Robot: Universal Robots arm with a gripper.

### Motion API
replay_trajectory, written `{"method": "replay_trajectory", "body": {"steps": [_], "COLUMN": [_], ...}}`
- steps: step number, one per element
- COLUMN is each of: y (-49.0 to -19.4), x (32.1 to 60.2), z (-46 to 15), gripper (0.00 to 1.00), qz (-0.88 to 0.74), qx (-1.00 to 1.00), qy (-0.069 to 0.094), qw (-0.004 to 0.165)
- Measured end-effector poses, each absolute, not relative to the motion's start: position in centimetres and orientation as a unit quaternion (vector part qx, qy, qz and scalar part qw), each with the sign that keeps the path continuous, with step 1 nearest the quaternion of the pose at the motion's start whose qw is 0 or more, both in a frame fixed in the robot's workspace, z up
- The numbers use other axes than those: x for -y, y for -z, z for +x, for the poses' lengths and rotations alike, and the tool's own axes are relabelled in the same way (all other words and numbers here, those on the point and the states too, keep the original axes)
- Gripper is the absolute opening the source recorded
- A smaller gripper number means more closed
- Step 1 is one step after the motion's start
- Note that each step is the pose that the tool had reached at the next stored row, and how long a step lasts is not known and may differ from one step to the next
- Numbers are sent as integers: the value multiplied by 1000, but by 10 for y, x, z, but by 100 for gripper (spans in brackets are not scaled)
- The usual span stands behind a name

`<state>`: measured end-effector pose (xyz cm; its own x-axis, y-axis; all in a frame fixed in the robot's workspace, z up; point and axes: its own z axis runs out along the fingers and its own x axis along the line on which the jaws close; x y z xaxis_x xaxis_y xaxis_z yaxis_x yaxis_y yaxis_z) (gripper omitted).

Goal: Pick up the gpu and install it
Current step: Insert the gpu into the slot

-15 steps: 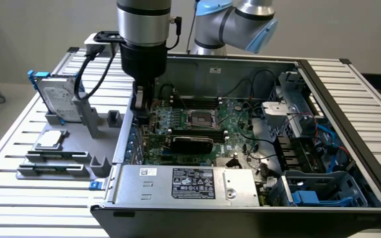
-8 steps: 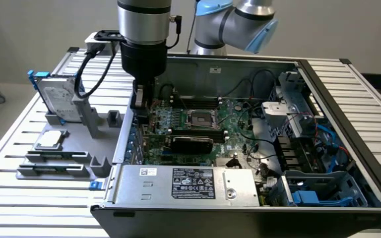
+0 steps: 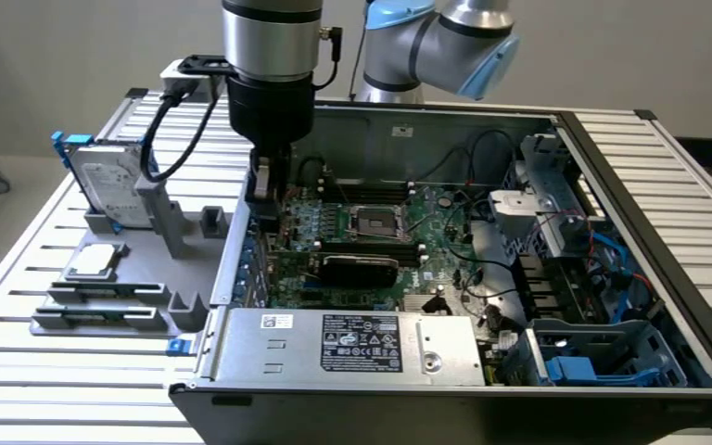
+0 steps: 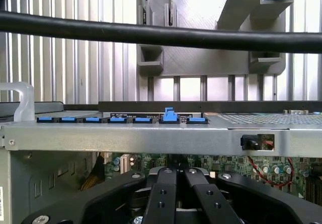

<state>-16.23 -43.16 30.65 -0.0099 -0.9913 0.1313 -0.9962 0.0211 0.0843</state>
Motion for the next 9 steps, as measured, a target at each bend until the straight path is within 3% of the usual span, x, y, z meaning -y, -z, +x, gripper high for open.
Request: {"method": "replay_trajectory", "body": {"steps": [9], "y": [-301], "x": [434], "z": [-163], "gripper": [11], "qz": [700], "qx": [709], "qy": [-23], "qw": [79]}}
